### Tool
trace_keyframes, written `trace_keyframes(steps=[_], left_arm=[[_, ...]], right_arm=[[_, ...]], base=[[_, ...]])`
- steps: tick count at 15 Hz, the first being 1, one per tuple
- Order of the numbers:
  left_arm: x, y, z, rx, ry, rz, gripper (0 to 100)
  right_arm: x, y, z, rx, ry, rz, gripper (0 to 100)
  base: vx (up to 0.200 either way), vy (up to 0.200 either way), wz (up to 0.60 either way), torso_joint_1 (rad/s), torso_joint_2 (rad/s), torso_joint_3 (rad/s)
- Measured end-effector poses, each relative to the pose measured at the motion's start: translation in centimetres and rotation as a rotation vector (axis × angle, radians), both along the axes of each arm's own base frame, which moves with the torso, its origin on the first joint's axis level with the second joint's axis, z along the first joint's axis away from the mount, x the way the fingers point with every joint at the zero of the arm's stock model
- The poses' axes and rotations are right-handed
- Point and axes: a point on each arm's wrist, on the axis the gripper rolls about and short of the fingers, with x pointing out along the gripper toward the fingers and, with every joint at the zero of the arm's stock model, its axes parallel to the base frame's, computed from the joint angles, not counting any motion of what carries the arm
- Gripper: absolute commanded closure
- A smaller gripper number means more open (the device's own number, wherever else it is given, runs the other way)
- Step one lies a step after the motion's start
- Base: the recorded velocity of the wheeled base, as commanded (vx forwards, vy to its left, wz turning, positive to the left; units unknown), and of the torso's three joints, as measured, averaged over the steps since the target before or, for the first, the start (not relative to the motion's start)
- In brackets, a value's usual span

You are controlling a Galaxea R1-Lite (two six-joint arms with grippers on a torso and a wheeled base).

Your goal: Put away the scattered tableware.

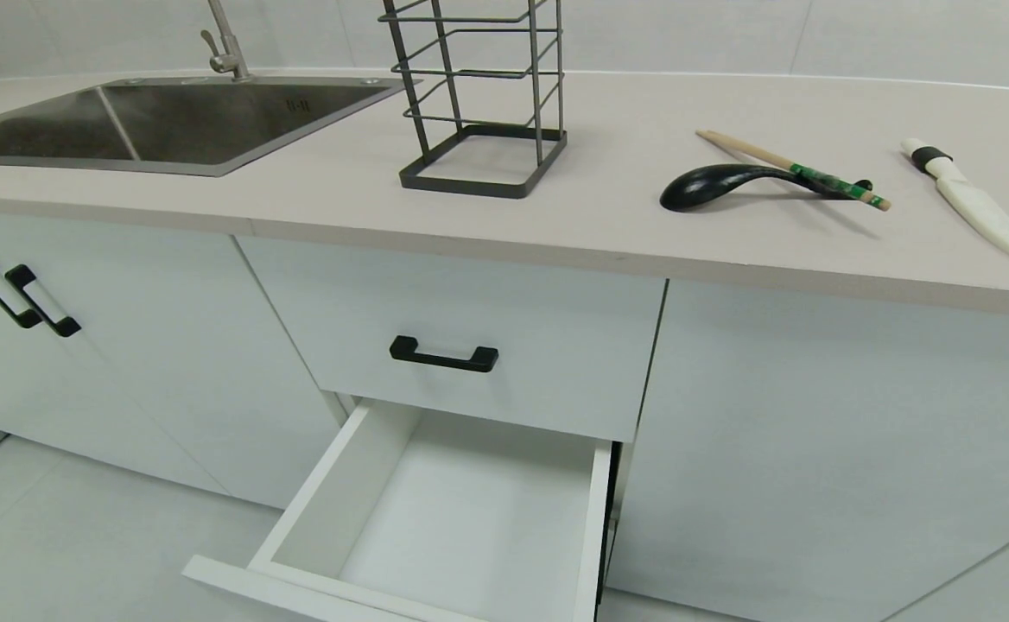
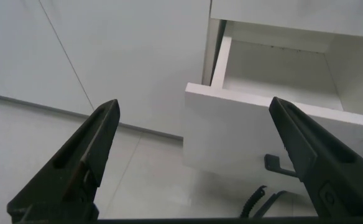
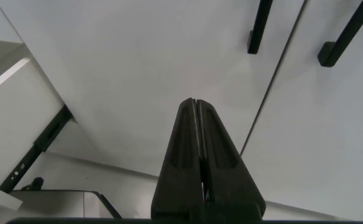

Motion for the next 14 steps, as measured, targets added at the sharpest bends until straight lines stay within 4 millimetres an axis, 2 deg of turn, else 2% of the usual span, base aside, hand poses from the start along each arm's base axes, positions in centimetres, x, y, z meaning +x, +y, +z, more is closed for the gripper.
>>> trace_keyframes(steps=[6, 11, 14], left_arm=[[0.00, 0.00, 0.00, 0.000, 0.001, -0.001, 0], [0.00, 0.00, 0.00, 0.000, 0.001, -0.001, 0], [0.00, 0.00, 0.01, -0.001, -0.001, -0.001, 0]], right_arm=[[0.00, 0.00, 0.00, -0.002, 0.000, 0.001, 100], [0.00, 0.01, 0.00, -0.008, 0.000, 0.005, 100], [0.00, 0.01, 0.00, -0.008, 0.000, 0.006, 100]], base=[[0.000, 0.000, 0.00, 0.008, -0.01, -0.003], [0.000, 0.000, 0.00, 0.215, -0.12, -0.110], [0.000, 0.000, 0.00, 0.230, -0.59, -0.209]])
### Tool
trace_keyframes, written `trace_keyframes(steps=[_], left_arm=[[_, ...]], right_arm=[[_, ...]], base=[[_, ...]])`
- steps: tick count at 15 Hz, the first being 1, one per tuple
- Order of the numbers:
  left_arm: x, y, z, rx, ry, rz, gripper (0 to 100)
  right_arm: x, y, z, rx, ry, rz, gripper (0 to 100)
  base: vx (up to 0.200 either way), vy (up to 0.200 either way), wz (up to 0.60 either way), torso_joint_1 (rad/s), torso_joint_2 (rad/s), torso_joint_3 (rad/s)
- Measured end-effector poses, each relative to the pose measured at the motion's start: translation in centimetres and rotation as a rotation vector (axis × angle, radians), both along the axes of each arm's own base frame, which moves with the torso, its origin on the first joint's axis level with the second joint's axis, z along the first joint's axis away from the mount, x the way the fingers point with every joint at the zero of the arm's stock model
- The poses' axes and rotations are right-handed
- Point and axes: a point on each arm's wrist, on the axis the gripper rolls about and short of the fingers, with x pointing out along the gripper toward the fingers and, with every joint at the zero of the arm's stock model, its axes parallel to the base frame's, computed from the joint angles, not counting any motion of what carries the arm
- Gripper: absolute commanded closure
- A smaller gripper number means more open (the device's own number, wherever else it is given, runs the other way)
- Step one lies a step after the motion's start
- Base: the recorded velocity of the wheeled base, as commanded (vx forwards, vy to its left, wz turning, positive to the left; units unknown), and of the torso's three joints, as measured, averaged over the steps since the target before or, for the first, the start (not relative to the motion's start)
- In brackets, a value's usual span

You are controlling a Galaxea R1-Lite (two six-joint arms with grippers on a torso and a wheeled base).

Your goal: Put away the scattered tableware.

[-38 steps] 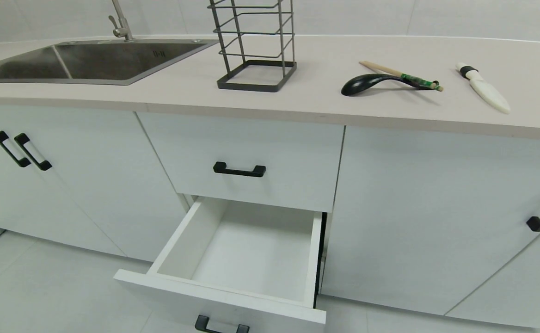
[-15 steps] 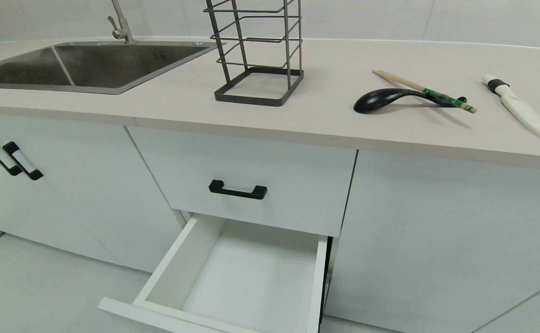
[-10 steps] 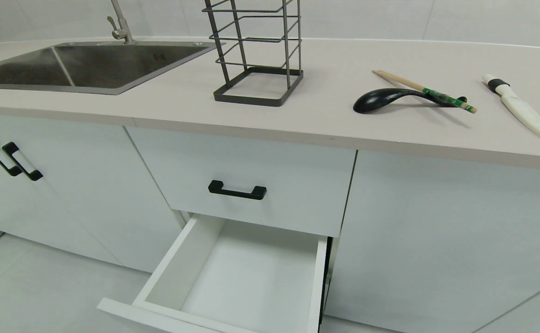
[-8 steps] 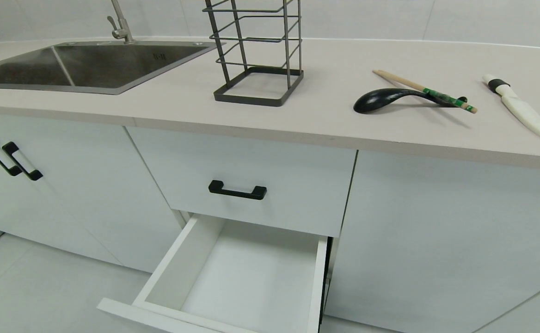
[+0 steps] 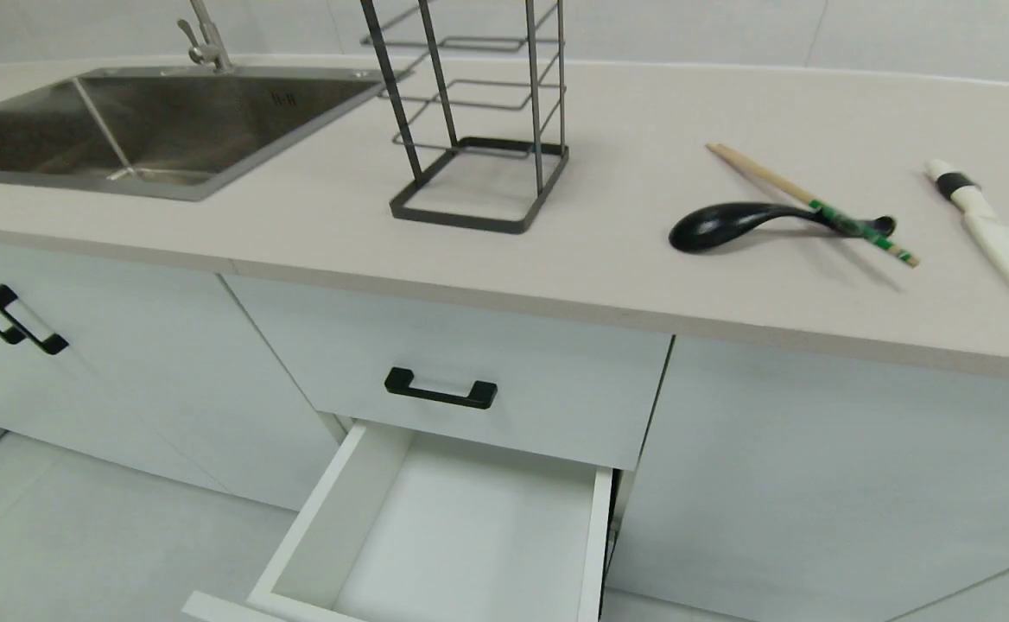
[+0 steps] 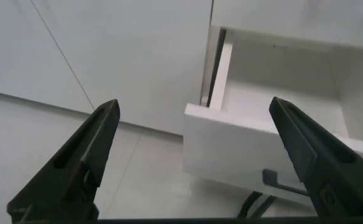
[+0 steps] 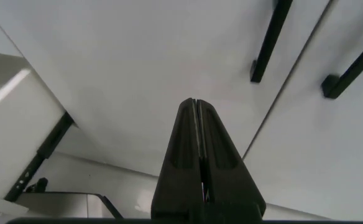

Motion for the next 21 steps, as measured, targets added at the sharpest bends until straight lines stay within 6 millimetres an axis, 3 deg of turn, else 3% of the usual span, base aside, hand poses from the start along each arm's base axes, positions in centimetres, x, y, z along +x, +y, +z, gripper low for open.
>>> trace_keyframes(steps=[8, 21], left_arm=[[0.00, 0.00, -0.02, 0.000, 0.002, 0.001, 0], [0.00, 0.00, -0.01, 0.000, 0.001, 0.000, 0]], right_arm=[[0.00, 0.00, 0.00, 0.000, 0.000, 0.001, 100], [0.00, -0.01, 0.00, 0.007, 0.000, -0.003, 100]], base=[[0.000, 0.000, 0.00, 0.178, -0.50, -0.206], [0.000, 0.000, 0.00, 0.308, -0.52, -0.249]])
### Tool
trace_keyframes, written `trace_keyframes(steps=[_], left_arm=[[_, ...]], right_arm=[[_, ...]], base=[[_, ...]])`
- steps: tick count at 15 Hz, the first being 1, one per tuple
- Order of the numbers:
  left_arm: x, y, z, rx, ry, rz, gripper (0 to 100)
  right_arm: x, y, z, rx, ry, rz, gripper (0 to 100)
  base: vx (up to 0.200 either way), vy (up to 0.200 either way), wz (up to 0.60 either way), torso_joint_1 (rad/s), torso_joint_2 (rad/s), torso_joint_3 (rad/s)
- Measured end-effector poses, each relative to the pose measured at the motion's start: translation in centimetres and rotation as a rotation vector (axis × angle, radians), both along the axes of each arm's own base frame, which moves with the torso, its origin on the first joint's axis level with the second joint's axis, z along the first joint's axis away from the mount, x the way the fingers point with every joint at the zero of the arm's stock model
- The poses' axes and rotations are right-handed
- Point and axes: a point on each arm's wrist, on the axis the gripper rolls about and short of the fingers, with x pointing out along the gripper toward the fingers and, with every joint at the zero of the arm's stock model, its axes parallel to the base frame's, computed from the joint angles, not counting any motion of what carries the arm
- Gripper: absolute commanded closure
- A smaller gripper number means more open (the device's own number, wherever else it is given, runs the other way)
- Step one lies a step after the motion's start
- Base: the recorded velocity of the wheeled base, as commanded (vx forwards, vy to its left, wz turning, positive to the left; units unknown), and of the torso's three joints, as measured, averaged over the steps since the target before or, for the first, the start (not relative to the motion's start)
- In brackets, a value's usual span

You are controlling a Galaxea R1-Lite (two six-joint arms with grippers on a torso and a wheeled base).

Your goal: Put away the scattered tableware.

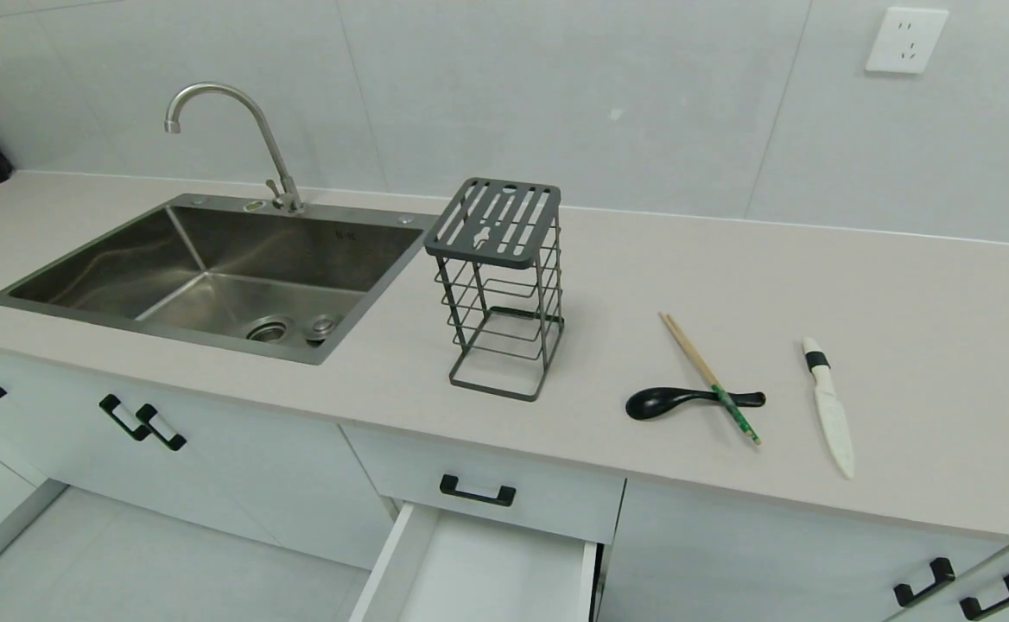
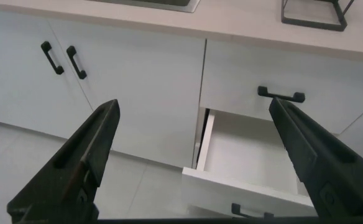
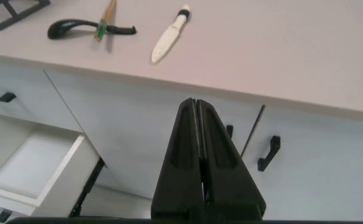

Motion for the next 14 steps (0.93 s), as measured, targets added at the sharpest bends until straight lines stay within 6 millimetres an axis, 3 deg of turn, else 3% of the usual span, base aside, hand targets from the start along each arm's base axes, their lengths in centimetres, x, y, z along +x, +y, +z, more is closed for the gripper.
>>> trace_keyframes(steps=[2, 3, 7, 14], left_arm=[[0.00, 0.00, 0.00, 0.000, 0.000, 0.000, 0], [0.00, 0.00, -0.01, 0.000, 0.001, 0.000, 0], [0.00, 0.00, 0.00, -0.001, 0.000, 0.001, 0], [0.00, 0.00, 0.00, -0.001, 0.000, 0.000, 0]], right_arm=[[0.00, 0.00, 0.00, 0.000, 0.000, -0.001, 100], [0.00, 0.00, 0.01, -0.001, 0.000, -0.001, 0], [0.00, 0.00, 0.00, -0.001, 0.000, -0.001, 0], [0.00, 0.02, 0.14, -0.003, -0.014, 0.007, 0]], base=[[0.000, 0.000, 0.00, 0.295, -0.57, -0.278], [0.000, 0.000, 0.00, 0.310, -0.59, -0.286], [0.000, 0.000, 0.00, 0.269, -0.52, -0.249], [0.000, 0.000, 0.00, 0.013, -0.02, -0.013]])
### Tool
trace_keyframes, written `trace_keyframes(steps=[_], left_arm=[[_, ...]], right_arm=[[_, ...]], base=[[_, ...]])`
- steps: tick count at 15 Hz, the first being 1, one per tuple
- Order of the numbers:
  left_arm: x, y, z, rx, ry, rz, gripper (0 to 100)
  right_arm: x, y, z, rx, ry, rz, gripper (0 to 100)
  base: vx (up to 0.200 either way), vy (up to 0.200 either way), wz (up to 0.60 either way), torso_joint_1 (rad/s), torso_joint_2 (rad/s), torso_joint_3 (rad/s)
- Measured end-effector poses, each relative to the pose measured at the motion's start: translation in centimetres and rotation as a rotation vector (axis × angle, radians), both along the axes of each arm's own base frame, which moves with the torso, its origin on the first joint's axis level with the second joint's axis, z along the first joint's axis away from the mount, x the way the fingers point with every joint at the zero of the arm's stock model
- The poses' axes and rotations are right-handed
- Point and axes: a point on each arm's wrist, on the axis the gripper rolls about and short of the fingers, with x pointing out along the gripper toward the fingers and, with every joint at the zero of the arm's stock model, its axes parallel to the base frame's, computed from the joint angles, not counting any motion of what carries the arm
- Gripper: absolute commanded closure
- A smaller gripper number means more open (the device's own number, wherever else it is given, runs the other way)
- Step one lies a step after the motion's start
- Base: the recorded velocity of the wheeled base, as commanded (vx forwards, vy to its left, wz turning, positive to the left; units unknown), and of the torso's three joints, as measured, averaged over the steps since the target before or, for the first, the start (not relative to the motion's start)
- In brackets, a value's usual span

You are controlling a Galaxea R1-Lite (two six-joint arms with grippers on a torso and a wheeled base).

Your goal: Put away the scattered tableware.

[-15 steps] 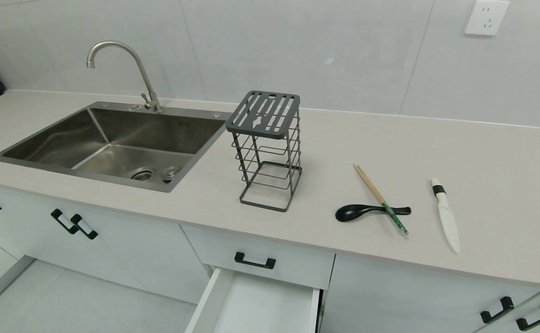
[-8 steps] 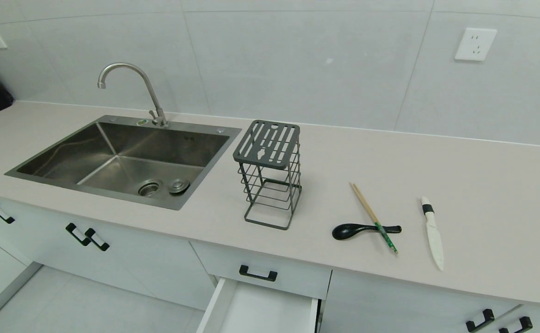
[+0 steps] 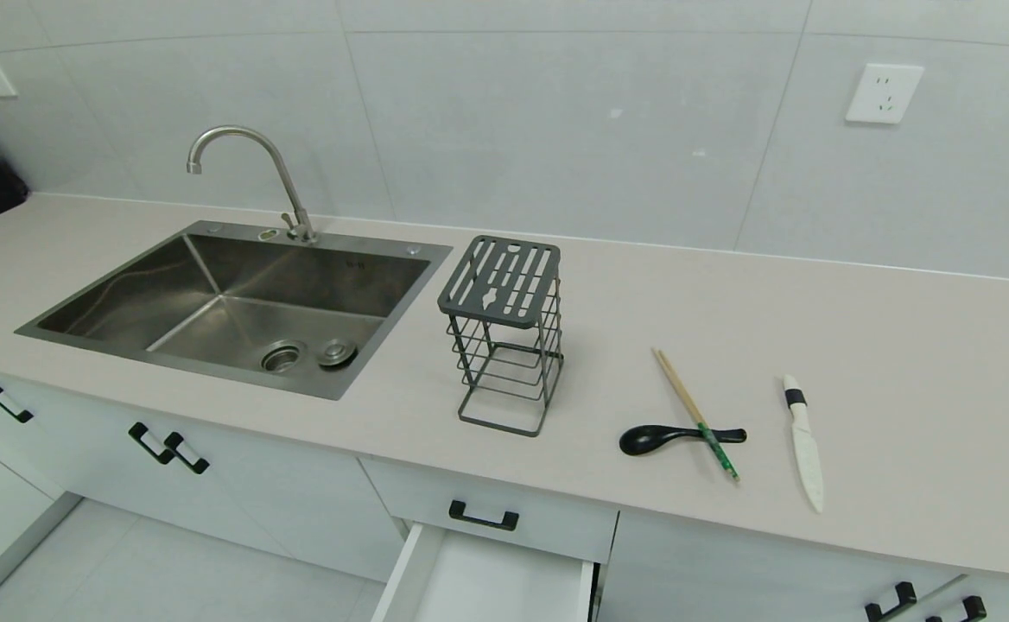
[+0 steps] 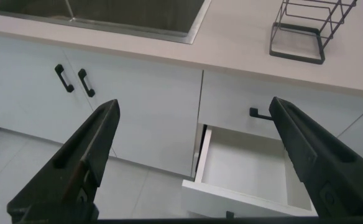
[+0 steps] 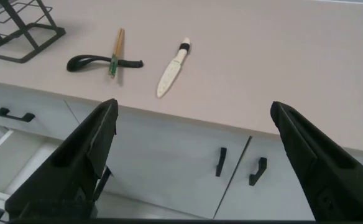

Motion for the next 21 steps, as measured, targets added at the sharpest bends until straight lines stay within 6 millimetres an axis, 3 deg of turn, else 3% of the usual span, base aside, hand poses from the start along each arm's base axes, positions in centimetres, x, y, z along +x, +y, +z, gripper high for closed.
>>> trace_keyframes(steps=[4, 6, 9, 14, 21], left_arm=[[0.0, 0.0, 0.0, 0.000, 0.000, 0.000, 0], [0.0, 0.0, 0.0, 0.000, 0.000, 0.000, 0], [0.0, 0.0, 0.0, 0.000, 0.000, 0.000, 0], [0.0, 0.0, 0.0, 0.000, 0.000, 0.000, 0], [0.0, 0.0, 0.0, 0.000, 0.000, 0.000, 0]], right_arm=[[-0.1, 0.2, 1.1, -0.030, -0.105, 0.069, 0], [-0.1, 0.5, 1.2, -0.038, -0.086, 0.216, 0], [0.5, 0.6, 3.5, -0.031, -0.003, 0.301, 0], [5.2, 0.9, 7.9, -0.035, 0.237, 0.423, 0], [11.8, 1.4, 8.2, -0.125, 0.412, 0.483, 0]], base=[[0.000, 0.000, 0.00, 0.000, 0.00, 0.000], [0.000, 0.000, 0.00, 0.000, 0.00, 0.000], [0.000, 0.000, 0.00, 0.000, 0.00, 0.000], [0.000, 0.000, 0.00, 0.000, 0.00, 0.000], [0.000, 0.000, 0.00, 0.000, 0.00, 0.000]])
